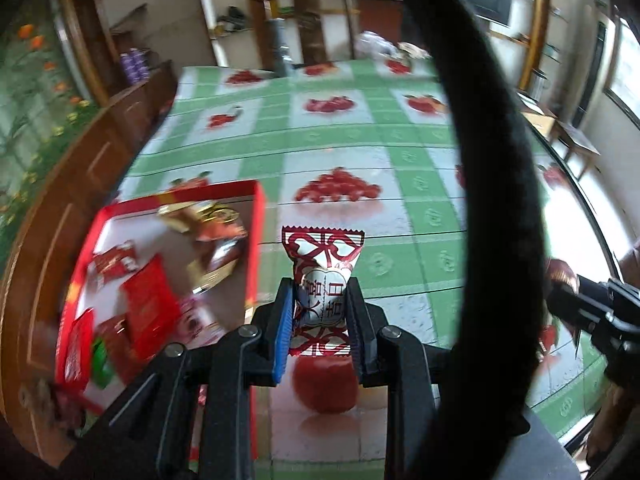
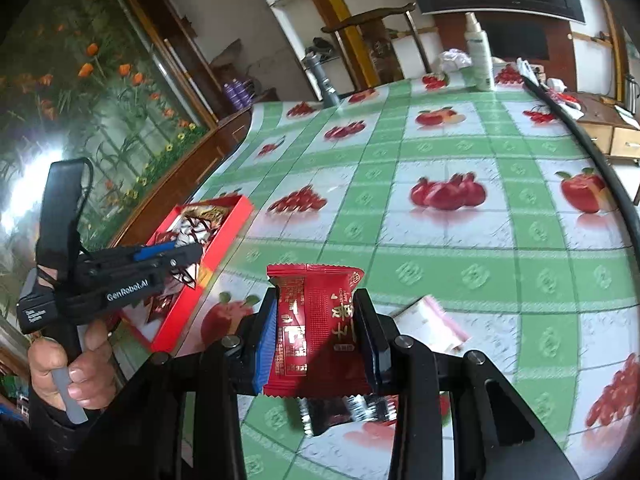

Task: Organize snacks
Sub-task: 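Carry both packets over the red-rimmed box with both tools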

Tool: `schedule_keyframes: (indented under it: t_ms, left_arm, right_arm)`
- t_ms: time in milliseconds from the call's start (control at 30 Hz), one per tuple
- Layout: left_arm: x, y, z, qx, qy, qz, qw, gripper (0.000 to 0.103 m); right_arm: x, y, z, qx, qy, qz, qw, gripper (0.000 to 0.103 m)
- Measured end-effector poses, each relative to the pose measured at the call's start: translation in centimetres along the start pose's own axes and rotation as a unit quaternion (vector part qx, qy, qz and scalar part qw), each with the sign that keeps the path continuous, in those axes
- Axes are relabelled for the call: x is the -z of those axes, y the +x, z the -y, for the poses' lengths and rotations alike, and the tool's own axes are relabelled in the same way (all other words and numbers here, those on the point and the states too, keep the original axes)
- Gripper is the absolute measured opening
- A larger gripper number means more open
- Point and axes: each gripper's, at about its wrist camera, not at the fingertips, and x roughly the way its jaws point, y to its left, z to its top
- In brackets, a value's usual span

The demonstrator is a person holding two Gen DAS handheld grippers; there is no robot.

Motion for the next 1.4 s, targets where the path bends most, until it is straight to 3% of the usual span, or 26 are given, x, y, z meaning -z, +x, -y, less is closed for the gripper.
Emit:
schedule_keyframes:
  t_ms: [333, 1400]
  left_arm:
    - [1.7, -1.5, -3.2, -0.04, -0.045, 0.015, 0.9981, 0.026]
    - [4.1, -1.6, -10.4, -0.072, -0.114, 0.014, 0.9908, 0.026]
  right_arm:
    - [1.3, 1.6, -3.3, -0.022, -0.032, -0.026, 0.999, 0.036]
    - [1.5, 5.1, -9.2, -0.048, -0.078, -0.058, 0.994, 0.036]
